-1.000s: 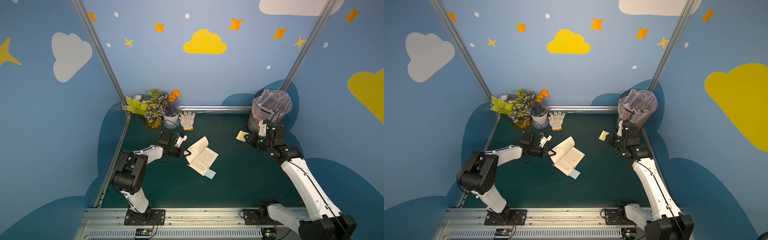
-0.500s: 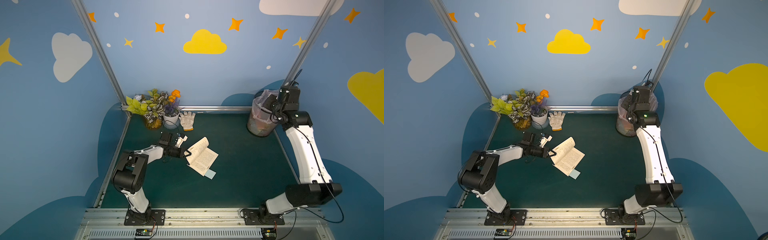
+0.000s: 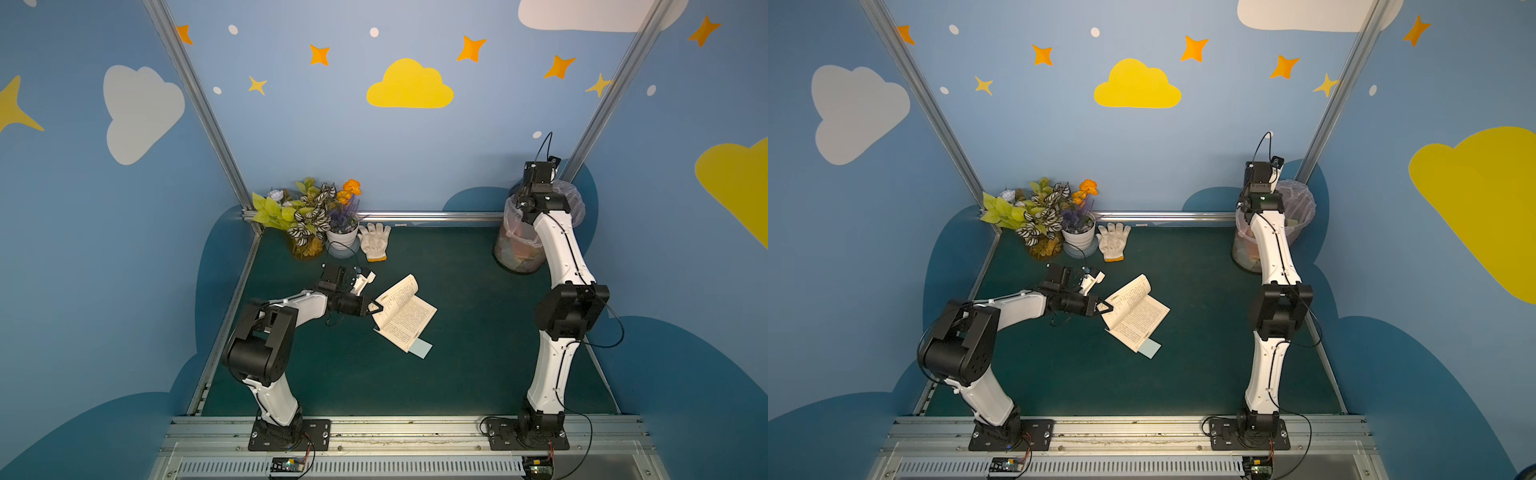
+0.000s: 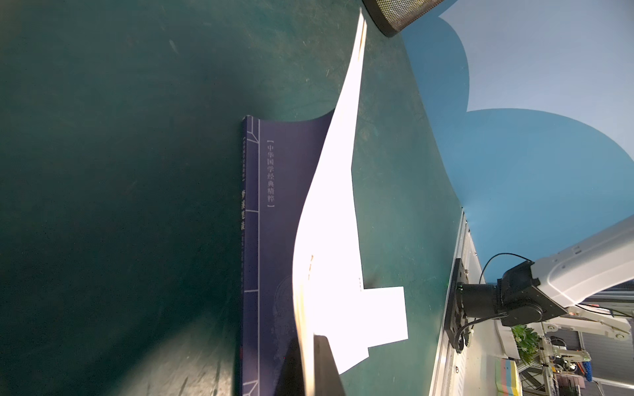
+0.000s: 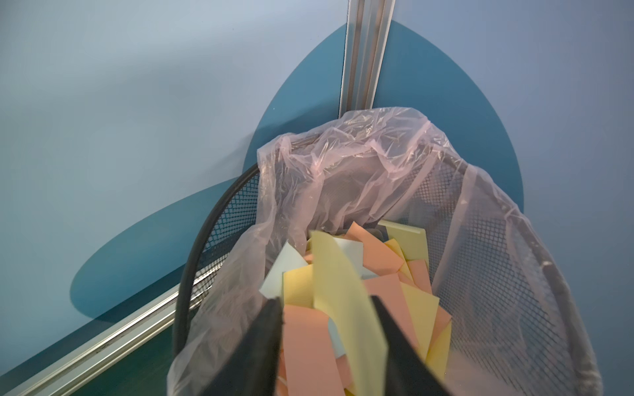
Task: Peel off the used sticky note
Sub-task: Place the note in the trash bin.
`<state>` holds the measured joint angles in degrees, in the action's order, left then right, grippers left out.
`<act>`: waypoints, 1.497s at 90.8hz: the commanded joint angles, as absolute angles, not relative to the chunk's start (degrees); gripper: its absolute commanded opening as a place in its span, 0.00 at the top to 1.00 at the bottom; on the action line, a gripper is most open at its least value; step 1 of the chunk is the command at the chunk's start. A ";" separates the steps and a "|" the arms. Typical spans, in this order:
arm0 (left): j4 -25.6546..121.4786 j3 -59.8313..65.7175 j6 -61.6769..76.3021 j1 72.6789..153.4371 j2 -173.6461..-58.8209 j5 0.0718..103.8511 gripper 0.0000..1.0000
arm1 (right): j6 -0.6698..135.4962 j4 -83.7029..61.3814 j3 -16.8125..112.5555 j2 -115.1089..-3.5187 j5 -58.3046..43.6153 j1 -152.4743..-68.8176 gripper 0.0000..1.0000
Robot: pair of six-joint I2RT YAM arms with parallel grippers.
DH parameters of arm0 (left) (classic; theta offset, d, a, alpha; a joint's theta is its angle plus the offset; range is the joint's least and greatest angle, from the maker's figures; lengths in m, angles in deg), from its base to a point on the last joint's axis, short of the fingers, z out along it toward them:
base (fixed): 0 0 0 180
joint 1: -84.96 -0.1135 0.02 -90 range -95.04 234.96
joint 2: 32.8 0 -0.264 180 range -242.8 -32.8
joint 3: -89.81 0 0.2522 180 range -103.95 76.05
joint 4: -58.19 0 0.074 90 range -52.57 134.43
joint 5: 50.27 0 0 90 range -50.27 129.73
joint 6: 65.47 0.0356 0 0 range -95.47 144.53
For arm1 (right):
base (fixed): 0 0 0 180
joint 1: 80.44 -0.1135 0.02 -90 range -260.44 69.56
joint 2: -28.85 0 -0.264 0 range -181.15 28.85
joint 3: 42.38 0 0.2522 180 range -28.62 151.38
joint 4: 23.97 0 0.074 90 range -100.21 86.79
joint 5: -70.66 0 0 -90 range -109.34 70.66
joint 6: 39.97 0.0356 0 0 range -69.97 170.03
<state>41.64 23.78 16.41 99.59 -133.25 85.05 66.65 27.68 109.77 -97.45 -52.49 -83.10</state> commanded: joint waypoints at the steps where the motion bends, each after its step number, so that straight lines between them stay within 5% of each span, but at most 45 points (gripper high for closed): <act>1: 38.89 24.02 17.16 99.20 -134.77 84.48 0.97 | 64.41 29.78 114.31 -97.30 -52.65 -82.70 0.21; 19: 38.98 23.96 17.08 99.15 -135.00 84.68 0.97 | 64.05 29.90 114.41 -94.39 -47.73 -82.74 0.10; 61: 38.85 23.71 17.24 99.02 -135.25 84.73 0.97 | 72.32 34.01 114.15 -91.14 -26.43 -79.32 0.09; 93: 38.72 23.58 17.22 98.93 -135.47 84.97 0.97 | 59.21 34.91 114.01 -96.42 -40.39 -82.98 0.08; 136: 38.54 23.53 17.24 98.58 -135.55 85.13 0.97 | 68.41 35.41 114.37 -95.74 -20.71 -82.39 0.03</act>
<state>41.91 23.67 16.41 99.00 -134.06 86.28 63.37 35.26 113.37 -98.06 -28.16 -84.19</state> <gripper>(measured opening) 0.051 0.969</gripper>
